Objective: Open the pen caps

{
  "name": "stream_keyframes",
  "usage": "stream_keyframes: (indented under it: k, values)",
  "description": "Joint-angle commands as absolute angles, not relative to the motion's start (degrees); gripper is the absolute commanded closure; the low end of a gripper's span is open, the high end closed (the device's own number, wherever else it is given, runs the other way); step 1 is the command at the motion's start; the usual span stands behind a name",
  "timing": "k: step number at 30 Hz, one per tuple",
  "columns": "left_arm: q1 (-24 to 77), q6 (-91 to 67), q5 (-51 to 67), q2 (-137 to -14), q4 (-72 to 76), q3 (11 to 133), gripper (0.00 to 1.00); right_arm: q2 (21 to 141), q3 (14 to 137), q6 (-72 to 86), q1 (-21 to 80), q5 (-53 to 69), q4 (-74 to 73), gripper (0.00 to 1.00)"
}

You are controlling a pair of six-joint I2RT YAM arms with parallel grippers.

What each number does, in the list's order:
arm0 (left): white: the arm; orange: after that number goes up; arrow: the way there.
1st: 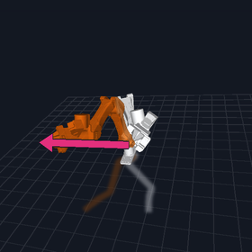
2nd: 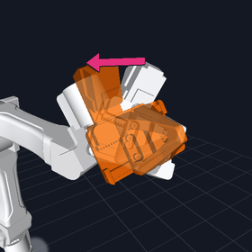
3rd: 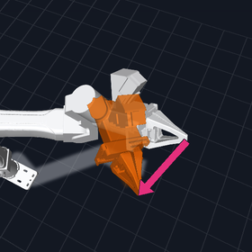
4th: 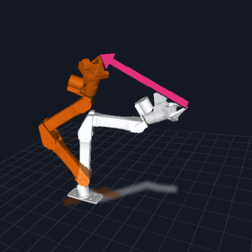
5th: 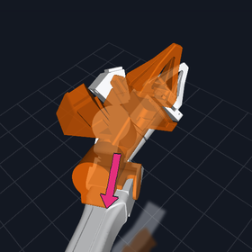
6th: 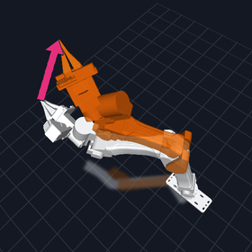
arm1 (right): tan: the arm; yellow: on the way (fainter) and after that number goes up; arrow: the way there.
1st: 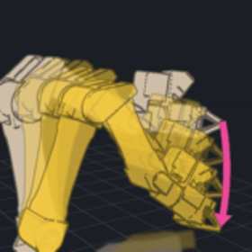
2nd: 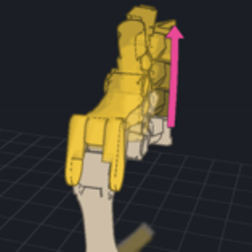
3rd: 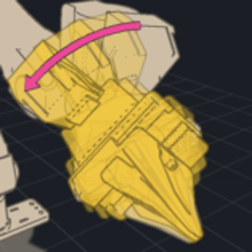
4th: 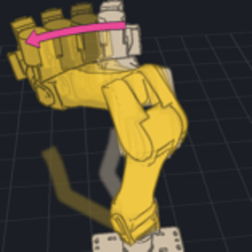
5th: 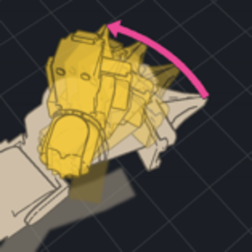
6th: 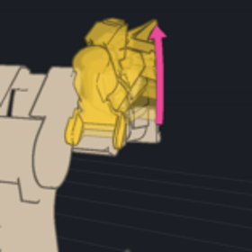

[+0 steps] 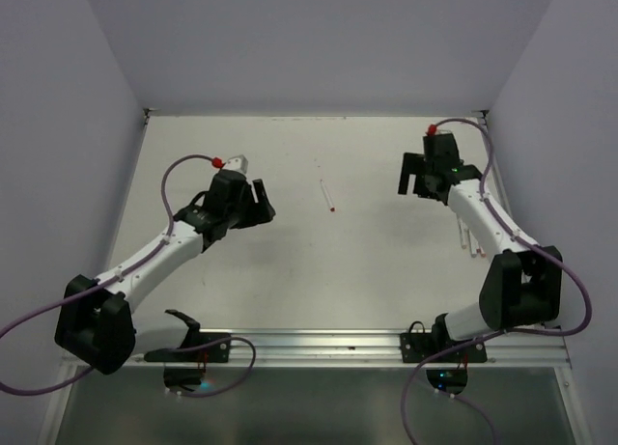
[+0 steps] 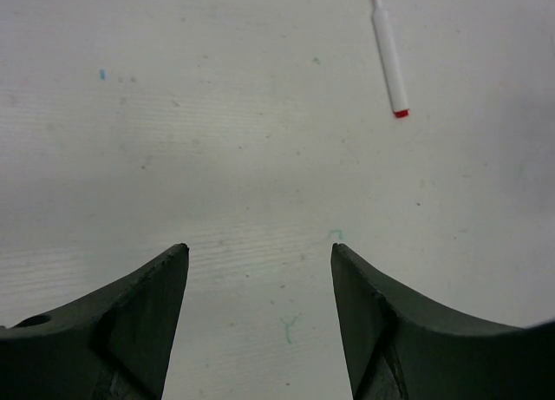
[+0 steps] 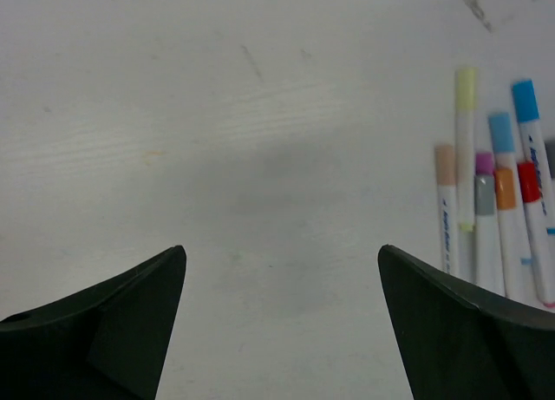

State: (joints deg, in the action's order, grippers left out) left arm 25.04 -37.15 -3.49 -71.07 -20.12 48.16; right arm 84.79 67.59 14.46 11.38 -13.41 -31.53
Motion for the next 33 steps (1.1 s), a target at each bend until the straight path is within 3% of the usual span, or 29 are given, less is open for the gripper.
stream_keyframes:
  k: [1,10,33]
  values:
    - [29.26,-40.34,-3.16,-72.77,-12.84,49.83,0.31,81.74,62.16,12.57,2.23,-11.26,-31.30,0.05]
    - [36.73,-40.52,-0.26,-74.70,-5.45,47.99,0.31,82.61,59.50,9.67,-8.69,-8.63,-27.17,0.14]
    - [37.71,-36.74,0.79,-71.89,-7.12,47.11,0.31,86.04,52.12,10.90,-13.53,-5.80,-26.10,0.21]
